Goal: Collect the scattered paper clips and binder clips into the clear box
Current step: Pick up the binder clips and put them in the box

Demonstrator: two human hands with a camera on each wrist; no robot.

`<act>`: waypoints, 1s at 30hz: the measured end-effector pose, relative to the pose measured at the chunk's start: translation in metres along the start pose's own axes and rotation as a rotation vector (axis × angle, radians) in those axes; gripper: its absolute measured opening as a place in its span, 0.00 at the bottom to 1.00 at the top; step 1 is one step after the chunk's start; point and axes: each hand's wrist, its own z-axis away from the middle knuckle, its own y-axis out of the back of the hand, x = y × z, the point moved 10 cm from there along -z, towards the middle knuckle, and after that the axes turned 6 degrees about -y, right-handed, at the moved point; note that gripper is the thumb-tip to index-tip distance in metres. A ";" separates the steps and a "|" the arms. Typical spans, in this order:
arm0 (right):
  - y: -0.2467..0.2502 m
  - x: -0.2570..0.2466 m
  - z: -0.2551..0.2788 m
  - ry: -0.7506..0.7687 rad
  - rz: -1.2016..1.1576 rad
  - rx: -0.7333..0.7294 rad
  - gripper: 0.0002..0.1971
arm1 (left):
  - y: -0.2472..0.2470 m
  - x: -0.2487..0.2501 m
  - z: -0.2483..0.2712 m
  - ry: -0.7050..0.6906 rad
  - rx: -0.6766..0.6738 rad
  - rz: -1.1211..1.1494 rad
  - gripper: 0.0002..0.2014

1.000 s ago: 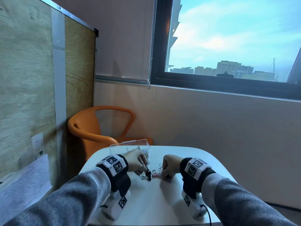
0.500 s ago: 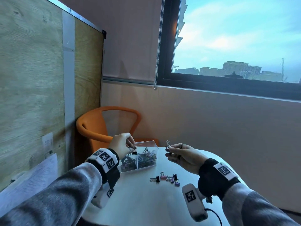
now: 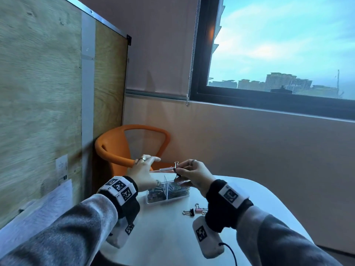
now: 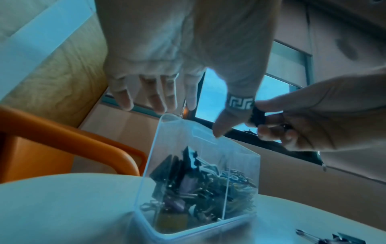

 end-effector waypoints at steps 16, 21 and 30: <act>-0.017 -0.033 -0.013 0.285 0.844 0.210 0.19 | -0.034 -0.026 0.001 0.062 -0.210 0.269 0.32; 0.035 -0.038 0.009 0.208 0.936 0.151 0.16 | -0.023 0.012 0.014 0.044 -0.186 -0.200 0.46; 0.065 0.073 0.040 -0.305 1.136 -0.264 0.33 | -0.075 0.118 0.025 -0.258 -0.373 -0.041 0.22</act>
